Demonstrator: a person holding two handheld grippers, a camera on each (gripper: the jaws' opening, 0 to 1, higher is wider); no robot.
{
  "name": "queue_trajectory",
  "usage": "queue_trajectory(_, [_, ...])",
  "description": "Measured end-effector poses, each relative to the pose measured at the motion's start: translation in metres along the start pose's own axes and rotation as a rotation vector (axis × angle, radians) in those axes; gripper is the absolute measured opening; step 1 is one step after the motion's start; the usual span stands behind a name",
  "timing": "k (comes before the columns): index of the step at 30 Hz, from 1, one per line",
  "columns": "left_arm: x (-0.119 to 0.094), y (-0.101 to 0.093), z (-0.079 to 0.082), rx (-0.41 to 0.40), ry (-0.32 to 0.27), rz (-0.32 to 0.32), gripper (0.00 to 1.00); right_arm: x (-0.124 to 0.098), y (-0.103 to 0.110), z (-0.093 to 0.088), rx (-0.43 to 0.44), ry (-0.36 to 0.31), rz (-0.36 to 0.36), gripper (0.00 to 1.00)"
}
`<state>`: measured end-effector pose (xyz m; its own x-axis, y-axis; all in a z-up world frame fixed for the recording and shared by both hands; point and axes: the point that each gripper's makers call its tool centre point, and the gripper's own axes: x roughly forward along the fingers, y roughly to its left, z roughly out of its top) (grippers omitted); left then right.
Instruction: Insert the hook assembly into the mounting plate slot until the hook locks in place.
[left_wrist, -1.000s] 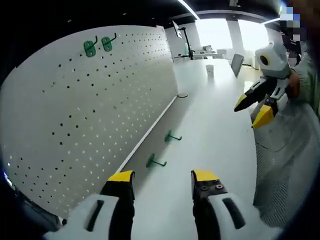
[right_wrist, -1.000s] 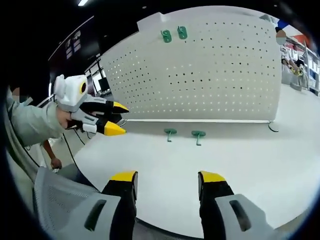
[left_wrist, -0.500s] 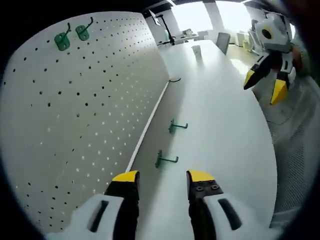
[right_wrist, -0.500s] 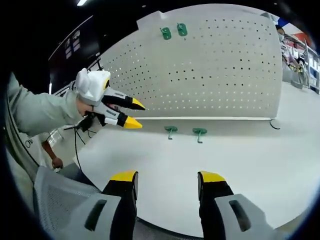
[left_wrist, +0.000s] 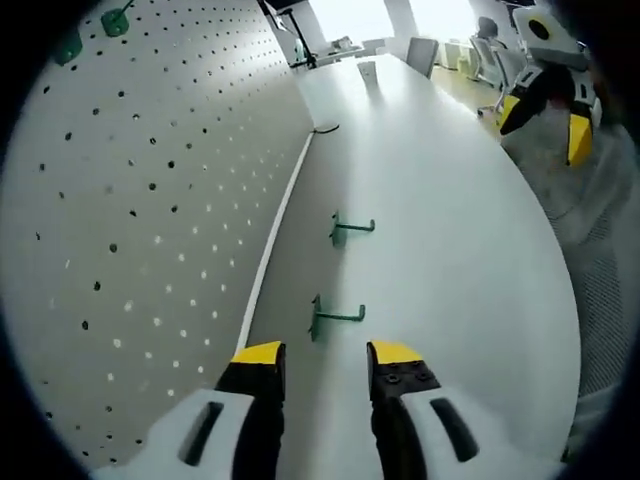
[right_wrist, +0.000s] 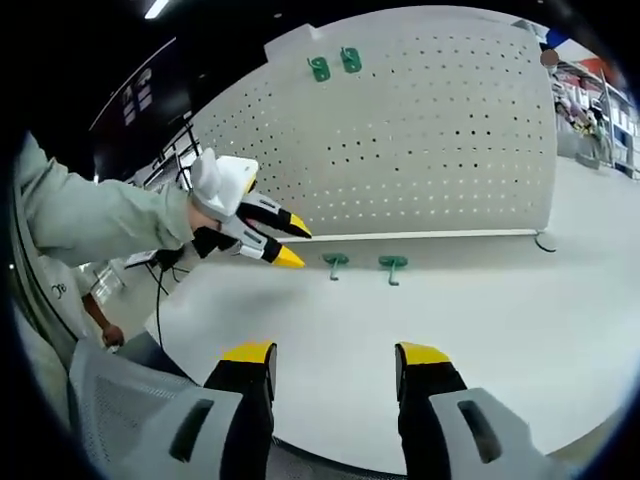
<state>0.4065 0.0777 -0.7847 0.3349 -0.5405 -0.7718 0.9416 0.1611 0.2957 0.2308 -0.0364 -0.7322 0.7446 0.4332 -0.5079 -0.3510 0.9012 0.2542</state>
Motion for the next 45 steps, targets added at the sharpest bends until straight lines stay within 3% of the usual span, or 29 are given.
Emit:
queue_trajectory(16, [0.031, 0.013, -0.003, -0.009, 0.033, -0.071, 0.25, -0.001, -0.009, 0.003, 0.044, -0.018, -0.026, 0.46])
queue_trajectory(20, [0.034, 0.013, -0.002, -0.013, 0.019, -0.074, 0.22, -0.001, -0.011, 0.004, 0.052, -0.021, -0.029, 0.46])
queue_trajectory(28, [0.042, 0.01, -0.008, 0.014, 0.054, -0.104, 0.21, -0.002, -0.014, 0.005, 0.069, -0.03, -0.04, 0.46])
queue_trajectory(37, [0.048, 0.01, -0.006, 0.021, 0.061, -0.116, 0.19, -0.002, -0.018, 0.005, 0.083, -0.032, -0.048, 0.45])
queue_trajectory(45, [0.051, 0.012, -0.008, -0.01, 0.073, -0.115, 0.15, -0.003, -0.02, 0.005, 0.096, -0.036, -0.055, 0.45])
